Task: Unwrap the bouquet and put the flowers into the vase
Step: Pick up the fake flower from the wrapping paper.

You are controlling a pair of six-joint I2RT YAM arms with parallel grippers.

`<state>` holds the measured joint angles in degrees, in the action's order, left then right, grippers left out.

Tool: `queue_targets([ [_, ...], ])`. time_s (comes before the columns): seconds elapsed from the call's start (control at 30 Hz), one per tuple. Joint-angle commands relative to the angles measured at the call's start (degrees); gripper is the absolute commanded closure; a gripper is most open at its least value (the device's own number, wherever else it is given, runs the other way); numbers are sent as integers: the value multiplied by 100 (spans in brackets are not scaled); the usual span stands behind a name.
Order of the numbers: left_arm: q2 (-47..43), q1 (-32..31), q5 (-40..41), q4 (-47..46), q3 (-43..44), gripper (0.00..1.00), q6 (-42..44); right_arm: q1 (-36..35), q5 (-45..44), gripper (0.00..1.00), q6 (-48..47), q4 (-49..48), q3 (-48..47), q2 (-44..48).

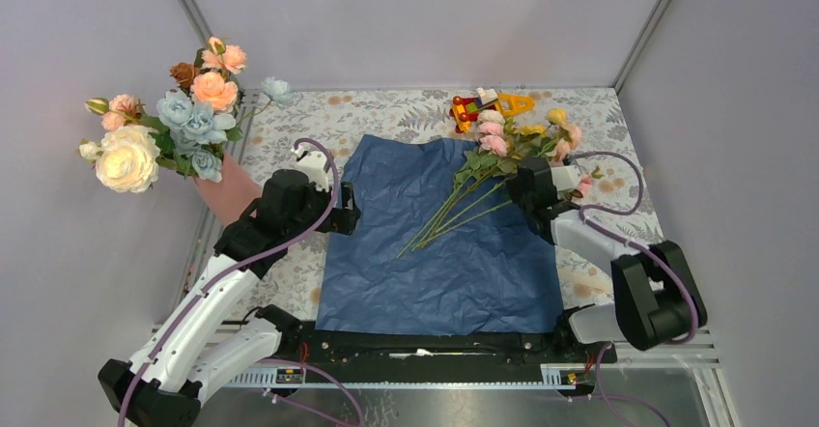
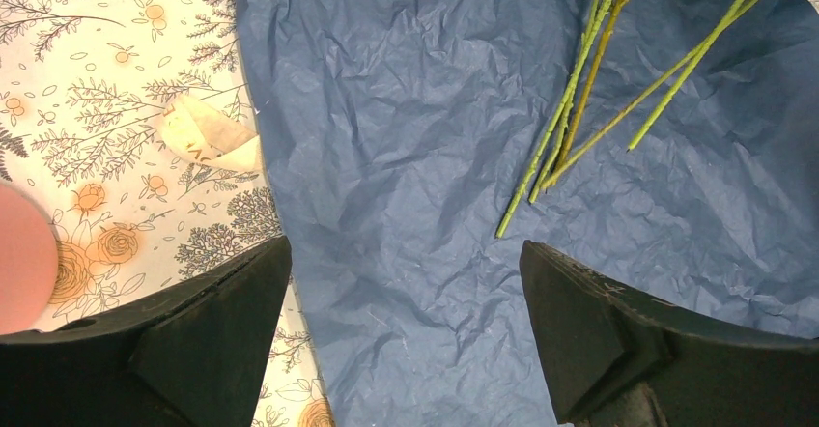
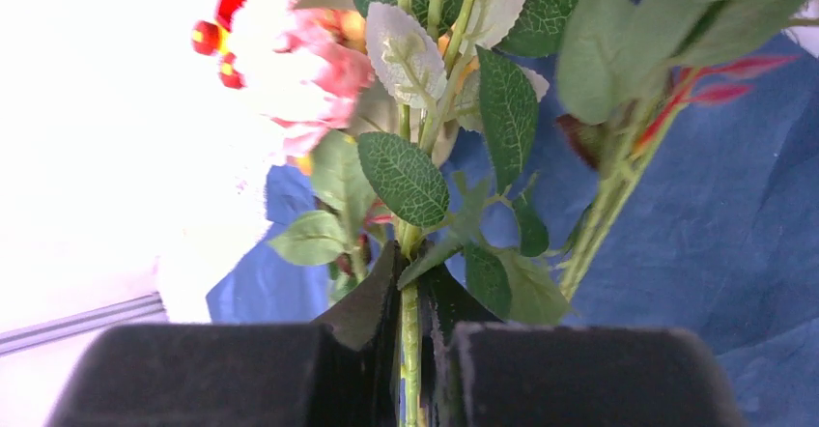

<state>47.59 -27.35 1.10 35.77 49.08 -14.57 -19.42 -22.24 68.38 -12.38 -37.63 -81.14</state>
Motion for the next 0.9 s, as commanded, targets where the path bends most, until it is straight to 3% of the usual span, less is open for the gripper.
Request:
queue_targets([
  [0.0, -128, 46, -185, -373, -56, 4, 33, 26, -489, 100, -34, -107, 71, 596],
  [0.37, -176, 55, -250, -378, -74, 4, 31, 26, 9, 100, -784, -441, 45, 972],
  [0.57, -180, 63, -282, -378, -74, 4, 33, 26, 1284, 100, -1250, -1062, -101, 452],
  [0.87, -160, 72, -301, -386, -74, 4, 42, -161, 1424, 92, -940, -1188, 172, -190],
])
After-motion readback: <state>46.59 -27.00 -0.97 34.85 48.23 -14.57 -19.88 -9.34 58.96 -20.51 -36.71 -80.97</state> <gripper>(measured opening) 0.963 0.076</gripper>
